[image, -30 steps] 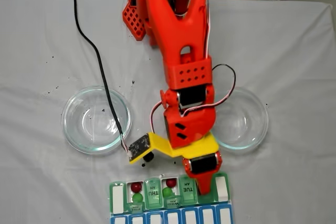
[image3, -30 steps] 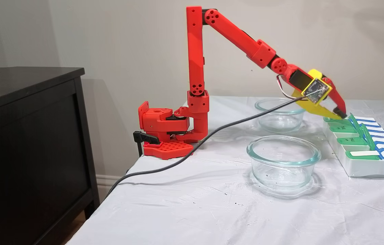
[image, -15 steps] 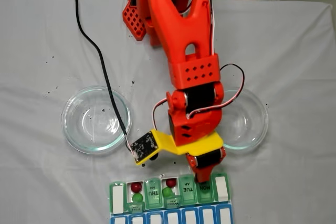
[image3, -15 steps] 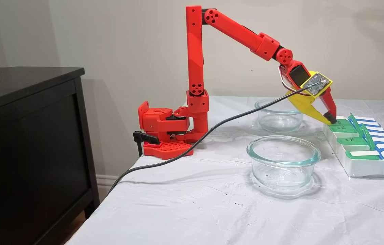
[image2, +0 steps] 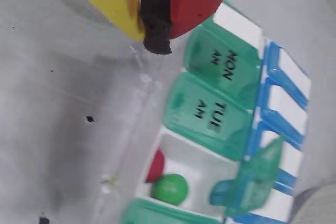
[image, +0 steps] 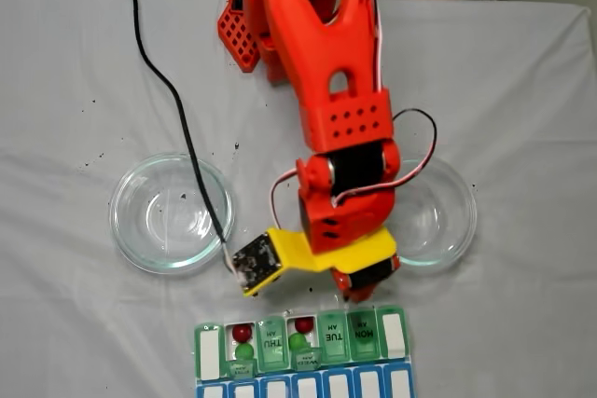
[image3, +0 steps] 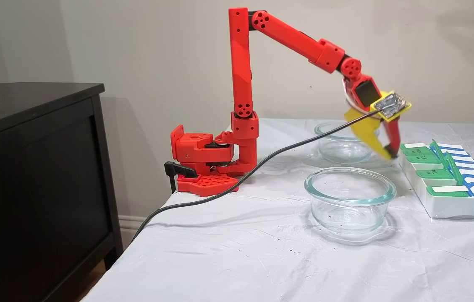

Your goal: Sort medicines into box.

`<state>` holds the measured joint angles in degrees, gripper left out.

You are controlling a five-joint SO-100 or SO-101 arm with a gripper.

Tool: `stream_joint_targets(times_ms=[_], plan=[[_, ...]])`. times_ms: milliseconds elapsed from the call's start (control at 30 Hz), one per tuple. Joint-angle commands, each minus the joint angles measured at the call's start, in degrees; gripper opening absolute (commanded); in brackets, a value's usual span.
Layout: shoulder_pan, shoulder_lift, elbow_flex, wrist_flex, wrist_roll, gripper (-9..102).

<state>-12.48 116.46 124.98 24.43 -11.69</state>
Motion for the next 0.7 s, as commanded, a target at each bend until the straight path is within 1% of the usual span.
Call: stream_joint_targets(times_ms=[0, 100, 300, 467, 667], plan=[[3.0, 9.9, -3.6, -4.9, -2.5, 0], [6.2, 11.0, -3.3, -10.1, -3.0, 0], [11.3, 9.9, -4.6, -14.8, -2.5, 0], [11.8, 7.6, -4.3, -17.7, -5.5, 0], [10.1, 3.3, -3.7, -21.9, -5.3, 0]])
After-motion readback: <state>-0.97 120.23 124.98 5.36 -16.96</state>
